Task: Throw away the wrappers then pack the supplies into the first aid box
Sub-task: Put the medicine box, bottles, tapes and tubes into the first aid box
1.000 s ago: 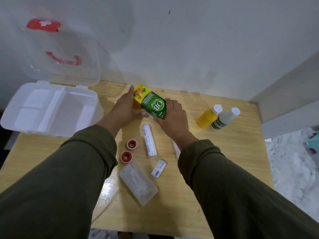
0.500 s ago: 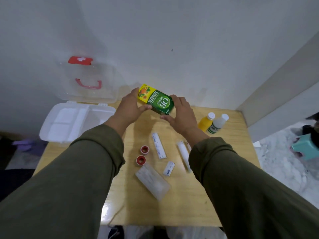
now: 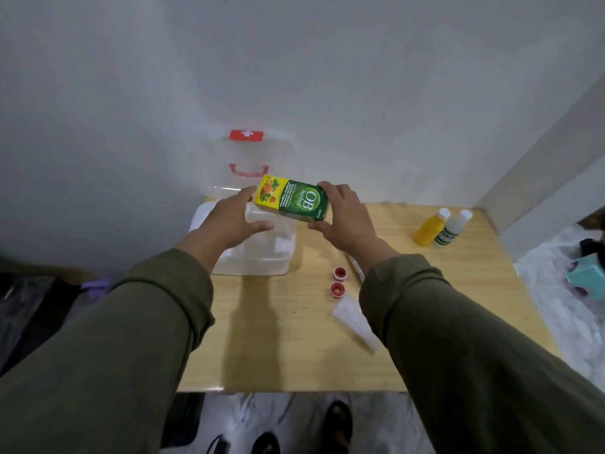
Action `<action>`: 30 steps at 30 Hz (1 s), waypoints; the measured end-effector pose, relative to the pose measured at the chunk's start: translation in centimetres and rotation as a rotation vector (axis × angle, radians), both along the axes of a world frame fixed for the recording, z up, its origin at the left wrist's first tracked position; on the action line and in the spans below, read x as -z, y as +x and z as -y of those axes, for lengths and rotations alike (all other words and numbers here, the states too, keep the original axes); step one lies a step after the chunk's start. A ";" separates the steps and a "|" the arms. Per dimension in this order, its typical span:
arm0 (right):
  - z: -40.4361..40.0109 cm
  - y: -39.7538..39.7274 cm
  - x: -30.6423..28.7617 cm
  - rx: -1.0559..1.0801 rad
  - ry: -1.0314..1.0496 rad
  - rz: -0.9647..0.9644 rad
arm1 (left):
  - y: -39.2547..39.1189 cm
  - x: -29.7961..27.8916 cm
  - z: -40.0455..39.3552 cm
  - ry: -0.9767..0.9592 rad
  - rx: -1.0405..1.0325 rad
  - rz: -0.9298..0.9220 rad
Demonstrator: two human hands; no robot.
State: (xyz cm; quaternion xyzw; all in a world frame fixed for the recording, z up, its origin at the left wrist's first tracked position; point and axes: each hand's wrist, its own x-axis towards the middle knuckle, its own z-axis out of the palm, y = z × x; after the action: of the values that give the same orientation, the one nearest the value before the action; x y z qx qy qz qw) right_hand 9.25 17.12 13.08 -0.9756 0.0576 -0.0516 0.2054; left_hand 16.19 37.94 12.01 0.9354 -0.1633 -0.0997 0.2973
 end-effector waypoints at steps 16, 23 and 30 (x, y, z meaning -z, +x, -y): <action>-2.3 2.7 0.2 -0.119 -0.201 -0.185 | -0.8 5.4 -5.7 0.226 -0.084 -0.194; -3.4 4.6 0.9 -0.153 -0.265 -0.215 | -0.6 6.2 -5.7 0.170 -0.130 -0.142; -5.1 5.5 3.8 -0.128 -0.319 -0.204 | -0.4 6.4 -5.8 0.176 -0.135 -0.145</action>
State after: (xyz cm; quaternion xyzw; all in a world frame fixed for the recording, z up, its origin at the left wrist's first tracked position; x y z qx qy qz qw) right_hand 14.73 22.18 9.28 -0.9976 0.0071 0.0523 0.0441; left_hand 15.82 43.70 5.66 0.9571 -0.0689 -0.1607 0.2312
